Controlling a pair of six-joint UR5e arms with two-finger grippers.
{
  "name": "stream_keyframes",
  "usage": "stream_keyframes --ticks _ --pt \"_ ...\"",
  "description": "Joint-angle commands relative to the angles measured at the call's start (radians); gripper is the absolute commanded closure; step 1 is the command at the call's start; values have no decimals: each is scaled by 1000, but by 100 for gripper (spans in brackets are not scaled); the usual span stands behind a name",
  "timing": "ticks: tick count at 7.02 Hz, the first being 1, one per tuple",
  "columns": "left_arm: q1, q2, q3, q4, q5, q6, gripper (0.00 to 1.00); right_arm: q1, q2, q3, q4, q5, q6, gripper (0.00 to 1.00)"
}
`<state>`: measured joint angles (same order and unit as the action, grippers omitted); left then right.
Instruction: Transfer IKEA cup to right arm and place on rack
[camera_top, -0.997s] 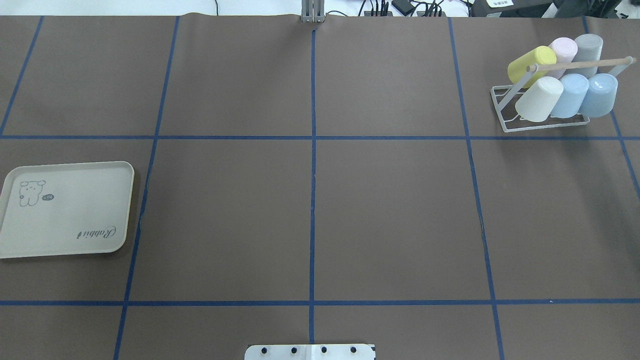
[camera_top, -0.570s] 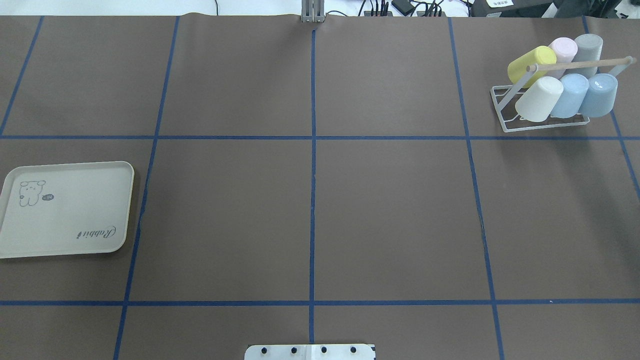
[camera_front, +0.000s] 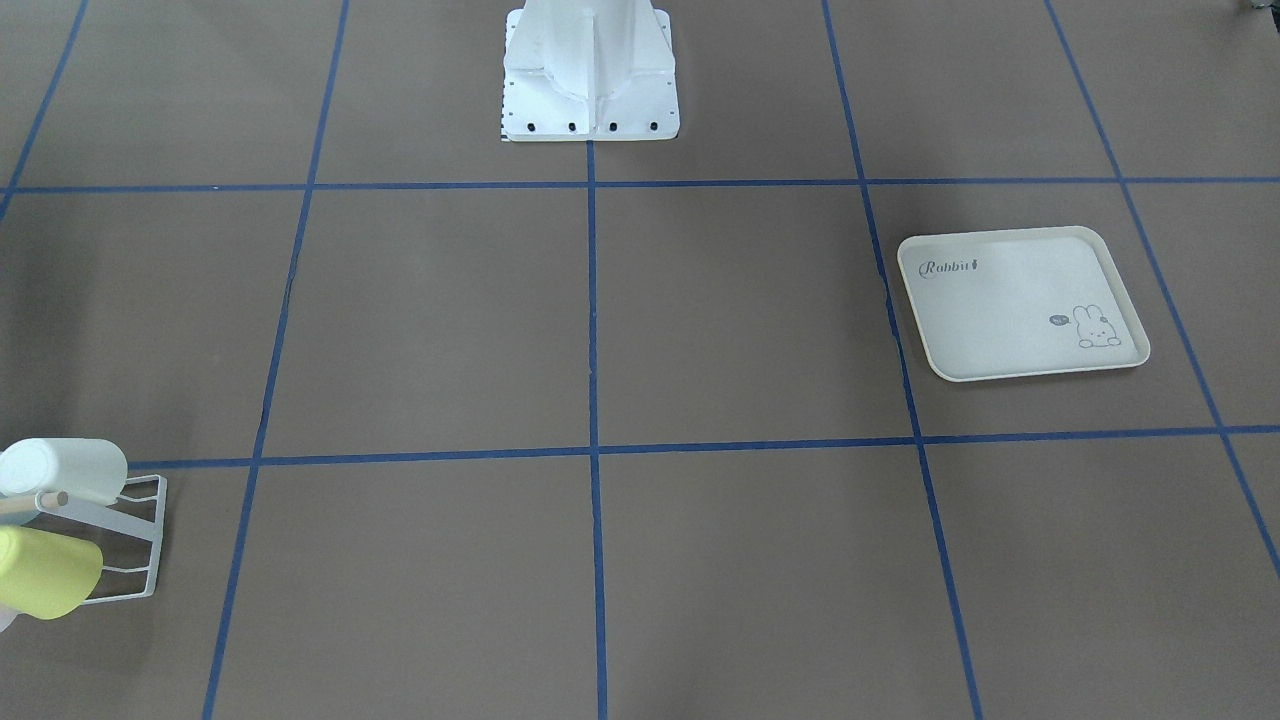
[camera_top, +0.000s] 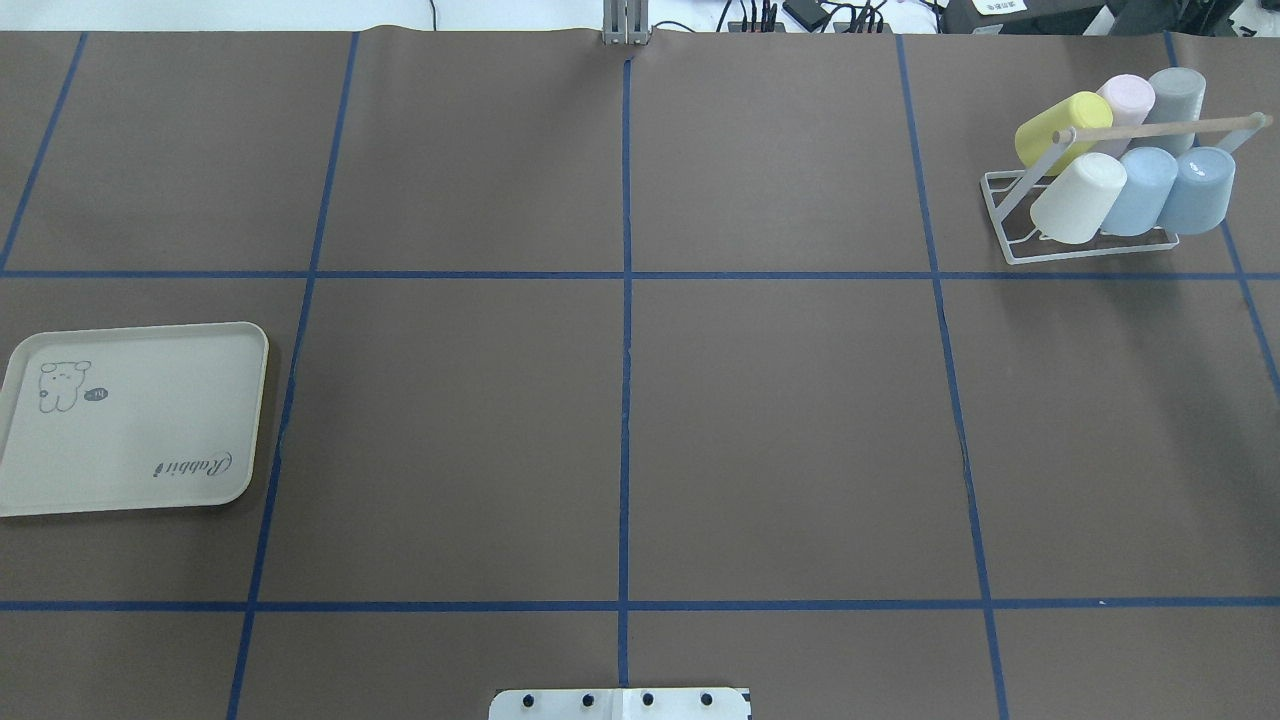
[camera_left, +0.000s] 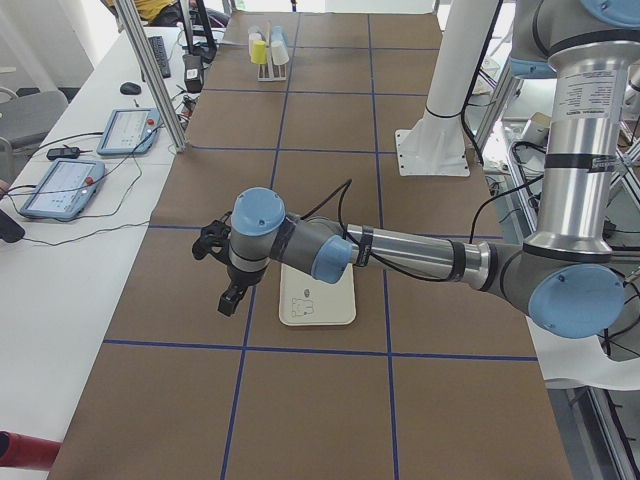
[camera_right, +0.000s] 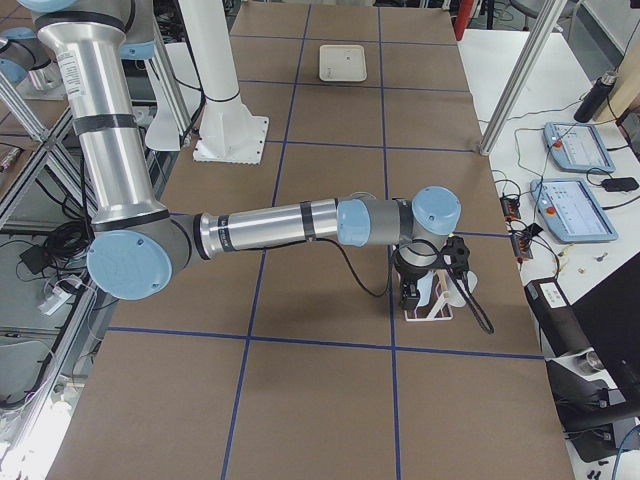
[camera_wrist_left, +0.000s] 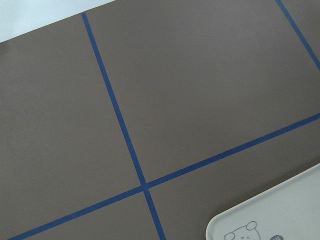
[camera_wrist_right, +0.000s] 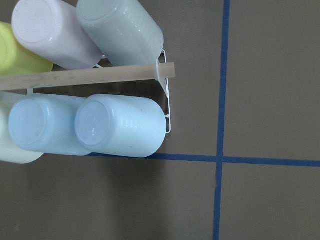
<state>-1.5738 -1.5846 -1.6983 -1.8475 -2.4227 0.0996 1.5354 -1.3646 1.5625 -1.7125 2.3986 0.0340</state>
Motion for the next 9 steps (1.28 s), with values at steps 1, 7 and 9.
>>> stream_keyframes --ticks 1,7,9 --pt "0 5 -44 -1 -7 0 0 2 -5 14 2 7 0 0" --pt "0 5 -66 2 -9 0 0 0 1 4 2 22 0 0" --pt "0 5 -66 2 -4 0 0 -1 4 4 4 21 0 0"
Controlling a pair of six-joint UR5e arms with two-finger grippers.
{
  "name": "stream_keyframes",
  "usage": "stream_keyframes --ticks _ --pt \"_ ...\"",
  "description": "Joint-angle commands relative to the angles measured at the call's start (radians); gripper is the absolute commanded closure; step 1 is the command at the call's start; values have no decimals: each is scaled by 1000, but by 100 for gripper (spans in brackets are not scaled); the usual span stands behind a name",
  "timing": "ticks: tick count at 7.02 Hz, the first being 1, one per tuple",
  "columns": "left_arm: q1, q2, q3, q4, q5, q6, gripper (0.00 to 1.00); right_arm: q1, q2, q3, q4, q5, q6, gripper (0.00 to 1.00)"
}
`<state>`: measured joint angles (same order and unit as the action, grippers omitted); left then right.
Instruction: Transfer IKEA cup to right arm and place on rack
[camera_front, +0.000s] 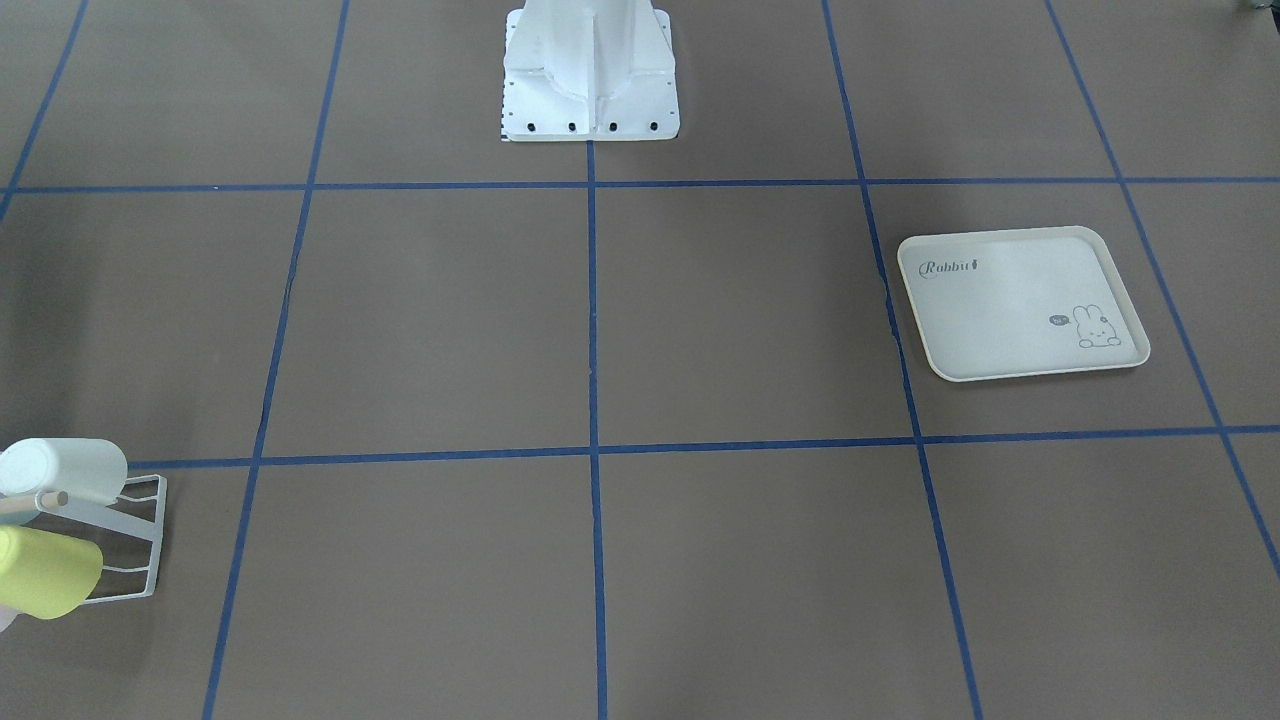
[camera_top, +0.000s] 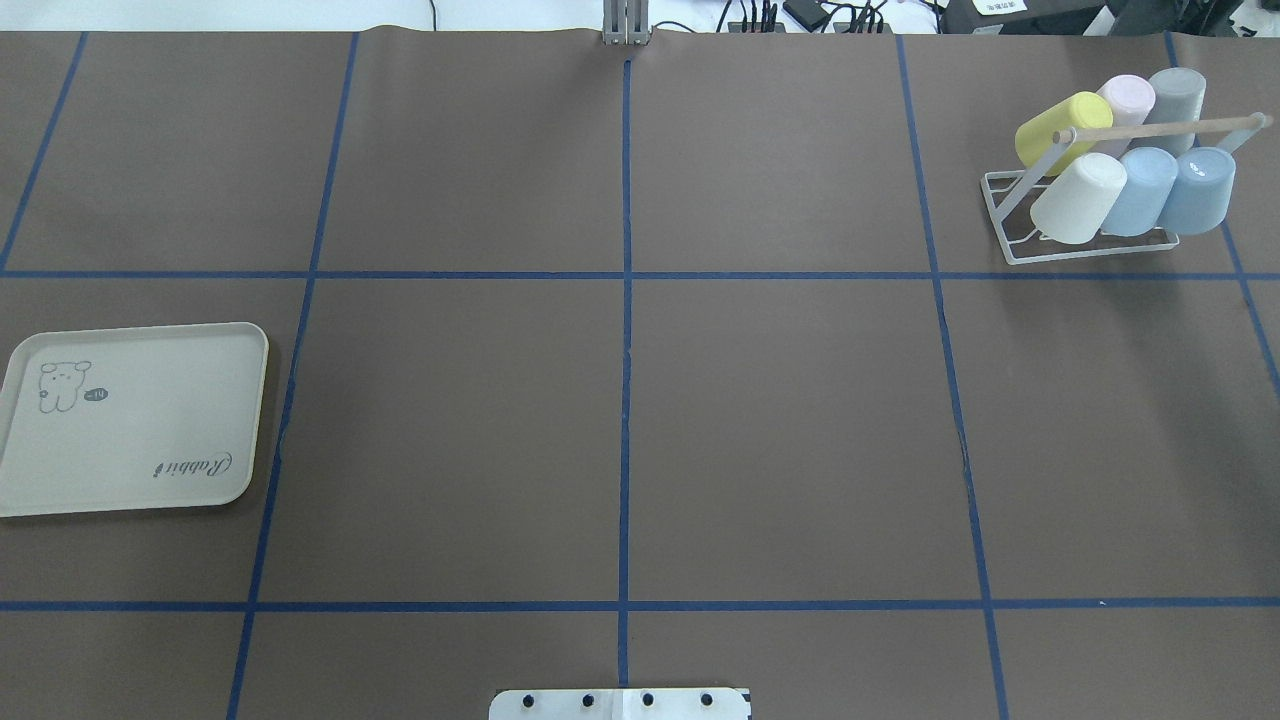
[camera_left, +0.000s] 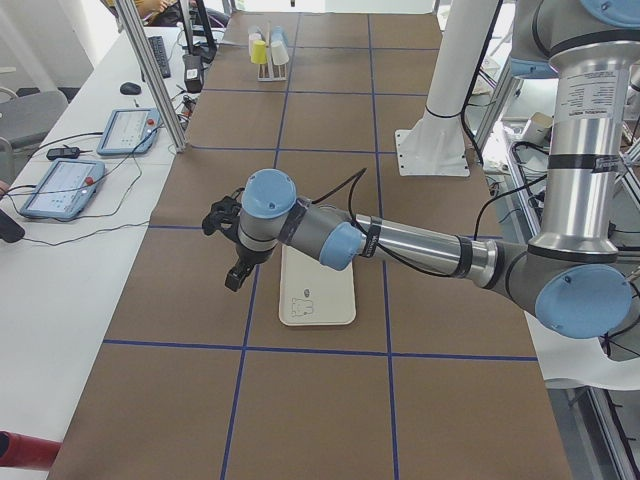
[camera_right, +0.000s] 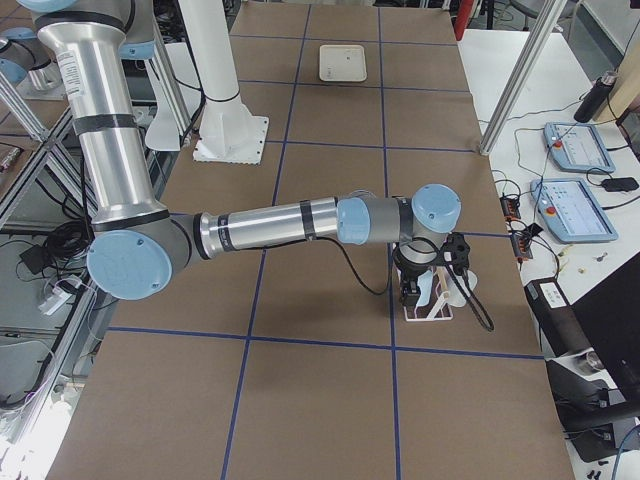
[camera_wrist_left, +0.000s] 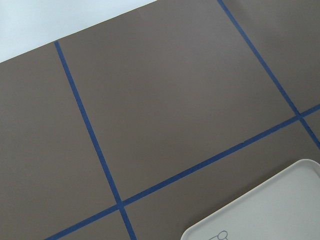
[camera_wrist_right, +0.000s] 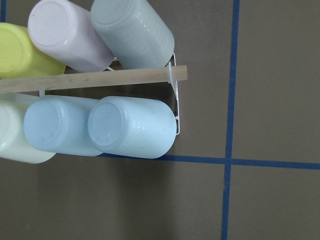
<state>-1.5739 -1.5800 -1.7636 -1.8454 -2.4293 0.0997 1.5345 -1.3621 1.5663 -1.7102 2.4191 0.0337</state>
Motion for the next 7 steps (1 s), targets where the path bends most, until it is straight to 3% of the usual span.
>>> stream_keyframes --ticks 1,7 --pt "0 0 -1 0 3 0 0 -1 1 0 1 0 0 0" --pt "0 0 -11 -5 3 0 0 -1 8 12 3 0 2 0"
